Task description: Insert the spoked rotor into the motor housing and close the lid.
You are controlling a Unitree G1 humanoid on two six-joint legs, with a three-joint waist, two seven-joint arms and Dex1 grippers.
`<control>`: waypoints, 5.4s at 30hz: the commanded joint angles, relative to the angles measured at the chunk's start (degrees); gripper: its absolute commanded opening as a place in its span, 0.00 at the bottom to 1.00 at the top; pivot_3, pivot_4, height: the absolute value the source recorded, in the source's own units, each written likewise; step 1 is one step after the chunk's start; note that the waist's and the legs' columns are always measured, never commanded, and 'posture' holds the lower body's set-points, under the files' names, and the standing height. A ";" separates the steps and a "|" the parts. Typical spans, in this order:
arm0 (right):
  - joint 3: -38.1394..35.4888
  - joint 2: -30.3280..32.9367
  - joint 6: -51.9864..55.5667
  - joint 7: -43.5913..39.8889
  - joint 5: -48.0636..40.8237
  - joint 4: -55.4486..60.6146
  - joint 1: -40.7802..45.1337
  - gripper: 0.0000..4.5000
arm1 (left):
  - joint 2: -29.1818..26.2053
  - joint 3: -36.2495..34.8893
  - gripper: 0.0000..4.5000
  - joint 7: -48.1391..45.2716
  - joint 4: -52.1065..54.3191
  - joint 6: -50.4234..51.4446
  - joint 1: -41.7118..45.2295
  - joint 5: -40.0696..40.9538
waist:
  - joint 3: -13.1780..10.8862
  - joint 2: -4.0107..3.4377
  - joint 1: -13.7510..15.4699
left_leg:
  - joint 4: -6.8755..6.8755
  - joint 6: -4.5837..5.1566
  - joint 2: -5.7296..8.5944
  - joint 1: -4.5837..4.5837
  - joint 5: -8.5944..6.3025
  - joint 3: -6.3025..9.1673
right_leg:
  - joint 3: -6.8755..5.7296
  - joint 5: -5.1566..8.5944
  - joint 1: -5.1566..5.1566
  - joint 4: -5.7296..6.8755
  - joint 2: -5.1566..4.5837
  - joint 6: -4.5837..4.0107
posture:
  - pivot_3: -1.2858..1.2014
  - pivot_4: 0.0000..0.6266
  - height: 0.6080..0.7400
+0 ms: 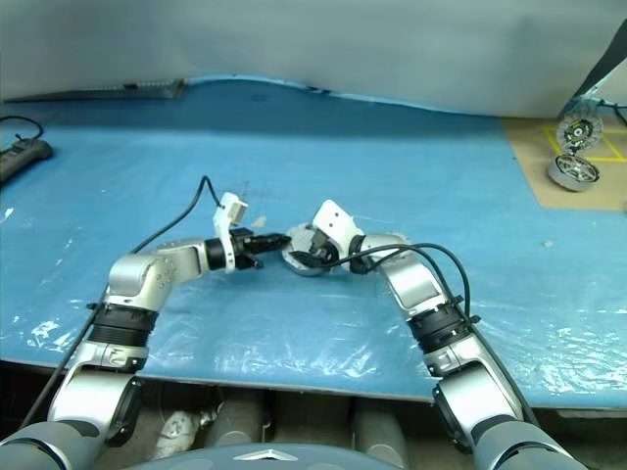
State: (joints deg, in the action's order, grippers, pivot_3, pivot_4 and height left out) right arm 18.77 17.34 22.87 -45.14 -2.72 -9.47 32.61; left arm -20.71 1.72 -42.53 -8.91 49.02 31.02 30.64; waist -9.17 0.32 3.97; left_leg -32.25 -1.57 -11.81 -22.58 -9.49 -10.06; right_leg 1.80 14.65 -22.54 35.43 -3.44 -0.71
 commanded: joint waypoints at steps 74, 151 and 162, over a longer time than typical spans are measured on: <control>-62.59 -22.88 69.59 33.44 -46.04 4.27 -1.96 0.25 | 6.31 -9.80 0.13 4.22 -3.17 -2.32 0.91 2.54 | -0.04 -0.11 1.50 | 0.99 -0.19 0.14 0.10 0.03 0.01 | -0.22 -0.15 0.06 -0.68 -0.03 0.30 | 0.52 0.24 1.00; -9.90 1.65 16.54 26.12 -25.72 16.91 -10.96 0.87 | 17.15 -28.14 0.54 34.41 -11.58 -0.58 -0.12 42.09 | -0.07 0.00 1.91 | -0.20 -0.19 0.15 -0.64 0.05 0.60 | -0.50 -0.43 -0.01 -0.25 -0.03 0.78 | 0.52 0.24 1.00; -9.94 2.96 -5.30 25.55 -9.82 17.64 -21.67 1.00 | 9.14 -29.46 0.54 19.60 -56.02 -19.42 27.47 22.22 | -0.24 0.28 2.10 | -0.38 -0.16 0.35 -0.83 0.07 0.76 | -0.40 -0.54 -0.05 -0.26 -0.11 0.94 | 0.52 0.24 1.00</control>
State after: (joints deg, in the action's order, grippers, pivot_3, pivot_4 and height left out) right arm 8.62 20.12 21.14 -19.84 -14.71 6.76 11.77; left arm -11.11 -26.94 -20.16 -62.53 33.03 55.12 54.46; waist -9.41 0.59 6.06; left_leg -32.63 -1.73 -11.46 -23.44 -9.42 -9.26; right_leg 1.36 14.10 -22.60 35.15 -3.55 0.23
